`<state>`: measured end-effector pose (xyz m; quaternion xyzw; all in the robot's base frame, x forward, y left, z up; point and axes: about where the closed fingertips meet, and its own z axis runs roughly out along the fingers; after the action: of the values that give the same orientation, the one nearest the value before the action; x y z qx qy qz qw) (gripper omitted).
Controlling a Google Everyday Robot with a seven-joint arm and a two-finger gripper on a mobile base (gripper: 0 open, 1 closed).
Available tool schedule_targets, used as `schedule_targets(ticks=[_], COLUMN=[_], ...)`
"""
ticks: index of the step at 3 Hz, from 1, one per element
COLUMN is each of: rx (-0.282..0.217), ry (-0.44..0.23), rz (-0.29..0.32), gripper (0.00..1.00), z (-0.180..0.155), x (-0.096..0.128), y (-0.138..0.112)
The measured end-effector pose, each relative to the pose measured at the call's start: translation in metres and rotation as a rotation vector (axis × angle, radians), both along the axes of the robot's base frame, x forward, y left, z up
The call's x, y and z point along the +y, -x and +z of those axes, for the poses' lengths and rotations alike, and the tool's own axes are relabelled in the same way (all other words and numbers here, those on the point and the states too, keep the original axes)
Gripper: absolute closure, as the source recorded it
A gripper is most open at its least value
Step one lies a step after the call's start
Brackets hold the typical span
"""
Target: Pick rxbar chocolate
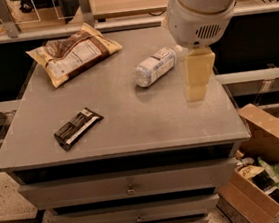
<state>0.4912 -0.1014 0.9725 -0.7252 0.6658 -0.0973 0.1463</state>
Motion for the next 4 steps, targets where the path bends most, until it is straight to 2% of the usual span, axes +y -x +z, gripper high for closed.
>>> schedule_targets(ticks=[1,2,3,4], rx=[-0.002,0.0,0.006,0.048], ry=[0.074,0.122,0.154,0.155], rz=[0.116,0.218,0.318,0.428], gripper=[0.0,0.0,0.0,0.0], z=[-0.021,-0.039,-0.054,-0.063], x=[0.044,0.082,0.118,0.154], y=[-0.014,-0.018,-0.014,-0.004])
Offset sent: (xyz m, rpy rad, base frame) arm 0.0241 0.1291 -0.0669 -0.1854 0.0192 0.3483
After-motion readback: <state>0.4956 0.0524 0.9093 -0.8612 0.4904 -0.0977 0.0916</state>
